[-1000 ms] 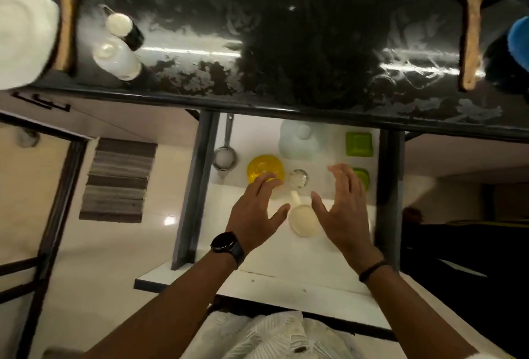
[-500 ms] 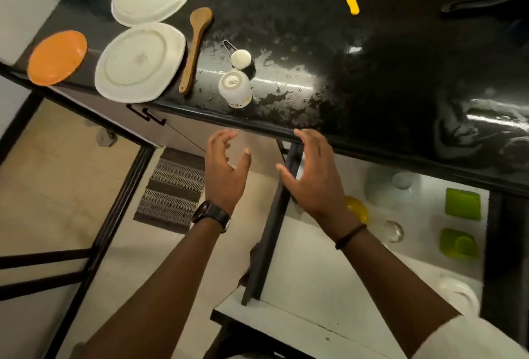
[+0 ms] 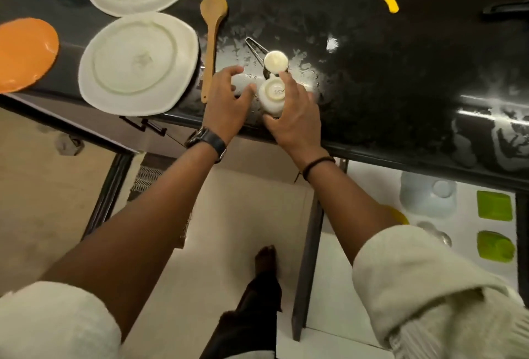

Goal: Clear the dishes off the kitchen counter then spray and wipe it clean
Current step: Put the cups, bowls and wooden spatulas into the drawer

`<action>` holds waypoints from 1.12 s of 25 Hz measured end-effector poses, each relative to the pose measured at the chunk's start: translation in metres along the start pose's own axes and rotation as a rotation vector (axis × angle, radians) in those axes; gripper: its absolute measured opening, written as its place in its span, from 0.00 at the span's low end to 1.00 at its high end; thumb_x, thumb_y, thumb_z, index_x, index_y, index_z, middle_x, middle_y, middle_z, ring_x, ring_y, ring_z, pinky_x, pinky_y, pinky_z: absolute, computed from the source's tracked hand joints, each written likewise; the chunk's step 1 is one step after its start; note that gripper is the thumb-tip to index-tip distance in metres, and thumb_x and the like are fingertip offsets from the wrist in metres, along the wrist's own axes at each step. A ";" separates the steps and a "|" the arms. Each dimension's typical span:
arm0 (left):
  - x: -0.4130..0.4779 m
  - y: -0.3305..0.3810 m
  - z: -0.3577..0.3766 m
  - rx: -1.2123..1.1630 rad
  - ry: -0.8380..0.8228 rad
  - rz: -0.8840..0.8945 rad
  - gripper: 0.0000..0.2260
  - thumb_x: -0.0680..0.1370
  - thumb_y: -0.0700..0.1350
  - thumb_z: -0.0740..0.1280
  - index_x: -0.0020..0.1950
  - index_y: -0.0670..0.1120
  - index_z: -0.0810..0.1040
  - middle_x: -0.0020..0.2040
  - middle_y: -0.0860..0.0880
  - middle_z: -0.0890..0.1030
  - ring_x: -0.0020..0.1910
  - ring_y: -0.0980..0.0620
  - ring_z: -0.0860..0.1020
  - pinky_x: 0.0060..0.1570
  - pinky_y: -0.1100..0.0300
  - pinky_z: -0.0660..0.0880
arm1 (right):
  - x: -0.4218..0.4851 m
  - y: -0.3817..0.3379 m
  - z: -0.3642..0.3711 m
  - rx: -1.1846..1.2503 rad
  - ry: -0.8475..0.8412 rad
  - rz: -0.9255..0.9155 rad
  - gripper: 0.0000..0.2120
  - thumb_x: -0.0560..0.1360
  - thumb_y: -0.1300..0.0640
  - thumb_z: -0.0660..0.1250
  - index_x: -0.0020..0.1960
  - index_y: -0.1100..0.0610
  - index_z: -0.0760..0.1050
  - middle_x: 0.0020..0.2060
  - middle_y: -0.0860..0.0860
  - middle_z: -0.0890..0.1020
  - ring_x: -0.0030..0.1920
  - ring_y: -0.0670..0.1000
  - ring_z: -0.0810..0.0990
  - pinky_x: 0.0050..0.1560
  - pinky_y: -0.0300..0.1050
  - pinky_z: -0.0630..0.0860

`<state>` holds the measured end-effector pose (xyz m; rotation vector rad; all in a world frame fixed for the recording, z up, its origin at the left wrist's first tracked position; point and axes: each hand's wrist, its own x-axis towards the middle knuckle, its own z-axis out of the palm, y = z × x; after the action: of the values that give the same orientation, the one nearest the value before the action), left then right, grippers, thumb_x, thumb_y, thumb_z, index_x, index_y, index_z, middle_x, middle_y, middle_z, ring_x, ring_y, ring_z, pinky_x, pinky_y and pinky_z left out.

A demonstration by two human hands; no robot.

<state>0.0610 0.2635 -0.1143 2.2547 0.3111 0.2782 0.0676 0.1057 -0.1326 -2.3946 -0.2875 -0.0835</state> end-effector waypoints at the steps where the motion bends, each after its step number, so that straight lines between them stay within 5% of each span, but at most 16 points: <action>1: 0.011 -0.001 0.001 0.014 -0.009 0.008 0.19 0.80 0.50 0.68 0.69 0.46 0.73 0.63 0.52 0.73 0.59 0.54 0.74 0.59 0.67 0.73 | 0.002 0.000 0.001 0.039 0.024 -0.008 0.41 0.67 0.48 0.77 0.76 0.55 0.66 0.65 0.54 0.77 0.62 0.56 0.75 0.63 0.56 0.75; 4: 0.041 0.003 0.013 0.079 -0.096 0.035 0.24 0.78 0.55 0.68 0.70 0.46 0.72 0.67 0.47 0.74 0.64 0.48 0.74 0.65 0.51 0.73 | -0.020 0.005 -0.015 0.116 0.118 -0.013 0.38 0.69 0.50 0.77 0.75 0.57 0.68 0.66 0.54 0.77 0.64 0.53 0.75 0.67 0.47 0.72; 8: 0.059 0.020 0.045 0.413 -0.184 0.059 0.32 0.73 0.64 0.70 0.71 0.51 0.69 0.69 0.45 0.72 0.65 0.42 0.72 0.61 0.45 0.73 | -0.081 0.022 -0.051 0.143 0.210 0.035 0.37 0.71 0.51 0.79 0.74 0.59 0.68 0.67 0.54 0.76 0.66 0.49 0.73 0.69 0.40 0.68; 12: 0.061 0.036 0.054 0.389 -0.128 0.089 0.26 0.74 0.56 0.70 0.70 0.50 0.72 0.66 0.45 0.74 0.65 0.42 0.73 0.62 0.47 0.71 | -0.143 0.042 -0.079 0.200 0.268 0.167 0.39 0.70 0.53 0.81 0.75 0.56 0.66 0.67 0.46 0.72 0.67 0.43 0.70 0.69 0.34 0.66; 15: 0.014 0.052 0.056 0.244 -0.058 0.221 0.26 0.73 0.55 0.71 0.69 0.49 0.73 0.64 0.47 0.76 0.62 0.47 0.74 0.59 0.56 0.72 | -0.199 0.068 -0.096 0.212 0.253 0.270 0.38 0.69 0.57 0.82 0.73 0.60 0.67 0.67 0.52 0.73 0.66 0.49 0.73 0.67 0.38 0.70; 19: -0.141 0.053 0.075 0.135 -0.268 0.433 0.26 0.74 0.51 0.73 0.70 0.45 0.74 0.65 0.46 0.75 0.61 0.48 0.74 0.59 0.56 0.72 | -0.289 0.112 -0.113 0.167 0.155 0.465 0.36 0.67 0.62 0.81 0.69 0.60 0.66 0.62 0.51 0.71 0.58 0.45 0.71 0.54 0.25 0.69; 23: -0.288 0.032 0.114 0.267 -0.586 0.466 0.27 0.72 0.53 0.74 0.70 0.49 0.74 0.66 0.49 0.76 0.61 0.47 0.75 0.57 0.55 0.69 | -0.348 0.168 -0.121 0.096 -0.037 0.637 0.37 0.65 0.61 0.80 0.68 0.57 0.65 0.60 0.47 0.68 0.57 0.52 0.72 0.51 0.37 0.66; 28: -0.355 0.003 0.164 0.500 -0.833 0.352 0.28 0.72 0.51 0.72 0.72 0.52 0.72 0.68 0.51 0.75 0.62 0.47 0.75 0.58 0.51 0.70 | -0.368 0.210 -0.107 -0.024 -0.268 0.529 0.34 0.66 0.57 0.80 0.65 0.62 0.65 0.61 0.57 0.70 0.56 0.60 0.75 0.46 0.47 0.72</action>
<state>-0.2248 0.0340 -0.2512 2.6714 -0.5128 -0.6259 -0.2404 -0.1849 -0.2409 -2.4247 0.2323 0.4801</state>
